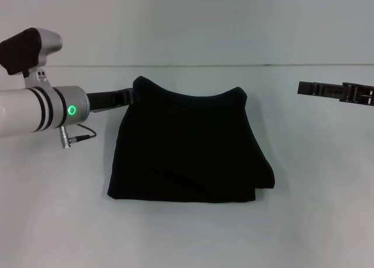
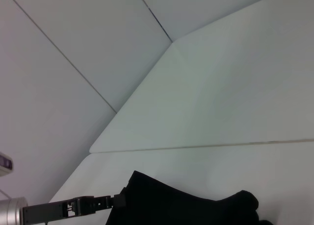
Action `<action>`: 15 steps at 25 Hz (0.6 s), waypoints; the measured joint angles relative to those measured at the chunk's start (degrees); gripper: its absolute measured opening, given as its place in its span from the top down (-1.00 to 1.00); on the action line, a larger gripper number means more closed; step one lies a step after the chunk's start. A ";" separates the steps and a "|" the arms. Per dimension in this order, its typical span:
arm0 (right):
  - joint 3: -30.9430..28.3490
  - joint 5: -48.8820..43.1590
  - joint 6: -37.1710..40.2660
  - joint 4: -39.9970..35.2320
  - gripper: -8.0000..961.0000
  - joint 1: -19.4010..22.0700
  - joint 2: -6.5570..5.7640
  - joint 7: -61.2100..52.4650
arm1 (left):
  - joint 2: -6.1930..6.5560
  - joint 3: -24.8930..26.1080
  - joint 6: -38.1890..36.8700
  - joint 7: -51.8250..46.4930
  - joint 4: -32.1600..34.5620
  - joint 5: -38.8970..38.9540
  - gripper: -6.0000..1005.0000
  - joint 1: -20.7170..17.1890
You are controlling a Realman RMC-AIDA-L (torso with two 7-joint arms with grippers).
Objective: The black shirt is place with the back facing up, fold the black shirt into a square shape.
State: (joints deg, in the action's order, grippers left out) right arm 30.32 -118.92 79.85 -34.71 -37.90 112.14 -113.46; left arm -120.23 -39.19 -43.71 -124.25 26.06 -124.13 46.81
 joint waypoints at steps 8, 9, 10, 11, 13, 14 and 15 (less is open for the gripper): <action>-0.45 0.67 0.45 -0.69 -0.66 -0.25 0.00 1.85 | 0.41 0.07 -2.77 -0.60 5.44 0.13 0.50 -2.34; -0.45 1.10 0.49 -0.75 -0.66 -0.25 0.00 2.69 | 0.43 0.10 -3.99 -0.85 7.15 0.24 0.42 -3.15; -0.45 1.69 0.61 -0.78 -0.66 -0.21 0.04 3.75 | 0.42 0.14 -5.71 -1.03 9.03 0.57 0.33 -4.06; -0.44 2.46 0.85 -0.79 -0.66 -0.08 0.16 5.22 | 0.31 0.27 -8.83 -0.89 11.66 1.24 0.29 -5.31; -0.51 4.29 1.82 -0.80 -0.67 0.38 0.67 9.28 | 0.04 1.09 -14.99 0.70 15.64 3.00 0.21 -7.21; -0.54 5.05 2.26 -0.81 -0.67 0.62 0.92 11.17 | -0.15 2.29 -19.51 3.11 17.81 4.59 0.17 -8.29; -0.55 6.17 2.75 -0.80 -0.67 0.98 1.22 13.79 | -0.33 3.61 -23.58 5.61 19.21 6.30 0.13 -9.07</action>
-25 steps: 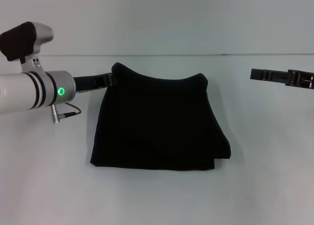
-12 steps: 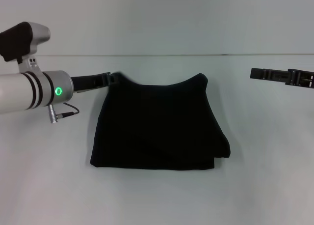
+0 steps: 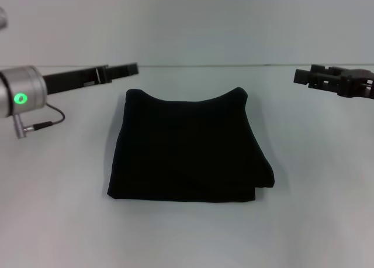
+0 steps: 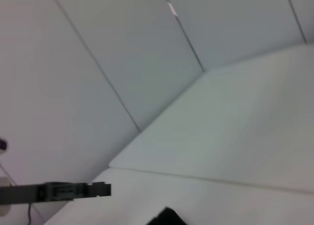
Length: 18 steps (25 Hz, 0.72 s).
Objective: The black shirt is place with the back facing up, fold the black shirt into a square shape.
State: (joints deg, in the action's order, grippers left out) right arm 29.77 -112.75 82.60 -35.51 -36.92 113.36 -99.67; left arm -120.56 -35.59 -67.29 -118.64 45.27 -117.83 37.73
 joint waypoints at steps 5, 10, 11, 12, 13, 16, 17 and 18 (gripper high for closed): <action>0.43 1.36 1.85 -1.60 -0.67 0.61 1.86 10.22 | 0.46 8.45 -19.15 16.12 -1.18 6.62 -0.07 -1.36; 4.55 1.13 1.97 -4.73 -0.66 0.22 3.61 13.81 | 0.75 10.75 -23.72 27.83 -5.45 7.90 -0.62 -1.36; 6.10 1.13 1.62 -5.38 -0.66 0.02 3.79 13.87 | 0.72 10.30 -23.37 29.46 -6.45 7.82 -0.67 -1.07; 7.46 1.12 1.26 -5.94 -0.66 -0.15 3.89 13.83 | 0.71 9.89 -23.02 30.52 -7.14 7.73 -0.72 -0.82; 9.12 1.11 0.57 -6.58 -0.66 -0.41 3.92 13.52 | 0.71 9.22 -22.60 31.31 -7.82 7.61 -0.77 -0.51; 13.69 0.57 -1.52 -8.31 -0.66 -1.26 3.82 11.26 | 0.77 6.53 -21.31 32.54 -8.40 7.32 -0.87 0.22; 14.45 0.03 -1.80 -8.64 -0.66 -1.59 3.74 10.58 | 0.77 5.73 -21.12 33.02 -8.32 7.16 -0.86 0.39; 15.19 -0.69 -1.99 -8.95 -0.66 -2.08 3.64 9.88 | 0.77 5.09 -20.88 33.54 -8.17 6.97 -0.86 0.57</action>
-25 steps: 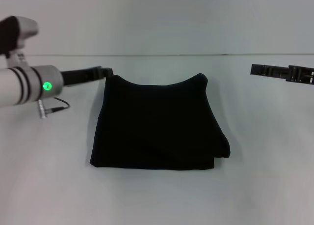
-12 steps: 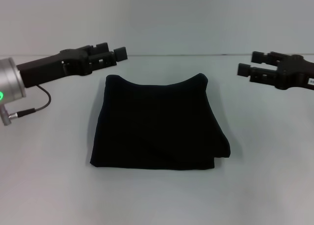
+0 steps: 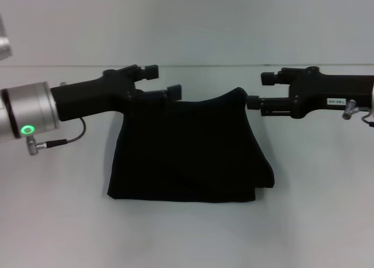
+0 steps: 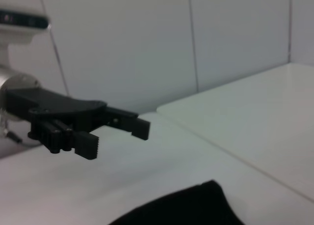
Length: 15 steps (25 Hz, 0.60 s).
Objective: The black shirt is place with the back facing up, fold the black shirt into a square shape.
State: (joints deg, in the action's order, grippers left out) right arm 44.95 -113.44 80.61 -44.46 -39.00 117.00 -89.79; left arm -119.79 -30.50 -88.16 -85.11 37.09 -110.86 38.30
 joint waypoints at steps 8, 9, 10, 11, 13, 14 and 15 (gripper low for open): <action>0.73 -6.00 -0.37 -0.95 -0.66 -2.70 -0.57 -3.72 | 0.19 -3.43 2.20 1.10 2.06 -7.51 -0.86 1.25; 0.78 -6.50 -0.49 -1.00 -0.66 -2.97 -0.62 -4.17 | 0.22 -3.50 2.12 1.10 2.15 -8.11 -0.86 1.34; 0.83 -7.10 -0.66 -1.05 -0.66 -3.26 -0.65 -4.55 | 0.23 -3.58 2.10 1.10 2.22 -8.50 -0.86 1.39; 0.86 -7.59 -0.69 -1.07 -0.66 -3.48 -0.64 -4.80 | 0.23 -3.71 2.11 1.09 2.26 -8.91 -0.86 1.44; 0.88 -8.81 -0.77 -1.25 -0.66 -3.87 -0.64 -5.60 | 0.25 -3.96 2.11 0.90 2.35 -9.68 -0.86 1.48; 0.91 -9.50 -0.80 -1.35 -0.66 -4.07 -0.64 -6.06 | 0.28 -4.02 2.10 0.79 2.41 -10.05 -0.86 1.51; 0.93 -9.96 -0.88 -1.44 -0.66 -4.24 -0.64 -6.54 | 0.31 -4.02 2.09 0.73 2.42 -10.31 -0.86 1.51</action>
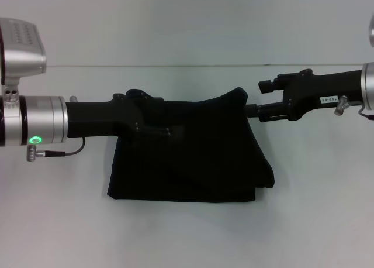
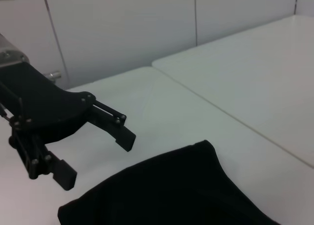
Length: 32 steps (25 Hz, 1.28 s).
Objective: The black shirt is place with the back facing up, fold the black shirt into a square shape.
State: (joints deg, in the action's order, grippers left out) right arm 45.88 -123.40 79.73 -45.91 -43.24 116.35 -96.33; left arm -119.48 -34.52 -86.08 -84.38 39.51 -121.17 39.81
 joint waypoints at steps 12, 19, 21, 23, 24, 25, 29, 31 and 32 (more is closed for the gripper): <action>2.60 -0.71 -2.16 0.53 -0.66 -1.06 0.53 -1.25 | -0.23 0.17 0.48 -1.97 -0.08 -0.64 -0.86 -0.78; 4.34 -0.71 -2.96 0.69 -0.66 -1.06 1.02 -1.32 | -0.40 0.13 0.25 -2.18 -0.17 -1.01 -0.86 -1.16; 4.38 -0.71 -2.97 0.72 -0.66 -0.99 1.21 -1.32 | -0.47 0.19 0.32 -2.19 -0.16 -1.34 -0.86 -1.23; 4.39 -0.71 -2.97 0.73 -0.66 -0.84 1.33 -1.32 | -0.49 0.25 0.16 -2.19 -0.18 -1.39 -0.86 -1.29; 4.39 -0.71 -2.98 0.73 -0.66 -0.77 1.37 -1.32 | -0.49 0.25 0.06 -2.20 -0.18 -1.39 -0.86 -1.31; 4.39 -0.71 -2.98 0.73 -0.66 -0.69 1.42 -1.32 | -0.49 0.25 0.04 -2.21 -0.19 -1.40 -0.86 -1.32; 4.39 -0.70 -3.01 0.98 -0.66 -0.46 1.52 -1.31 | -0.49 0.36 -0.01 -2.26 -0.13 -1.40 -0.86 -1.40; 4.38 -0.70 -3.01 1.21 -0.66 -0.43 1.52 -1.31 | -0.49 0.41 0.02 -2.27 -0.09 -1.40 -0.86 -1.41; 4.38 -0.70 -3.01 1.25 -0.66 -0.43 1.52 -1.31 | -0.48 0.43 0.02 -2.27 -0.03 -1.40 -0.86 -1.40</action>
State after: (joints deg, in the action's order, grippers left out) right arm 50.26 -124.10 76.73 -44.65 -43.67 117.87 -97.64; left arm -119.96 -34.09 -86.05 -86.65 39.48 -122.57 38.40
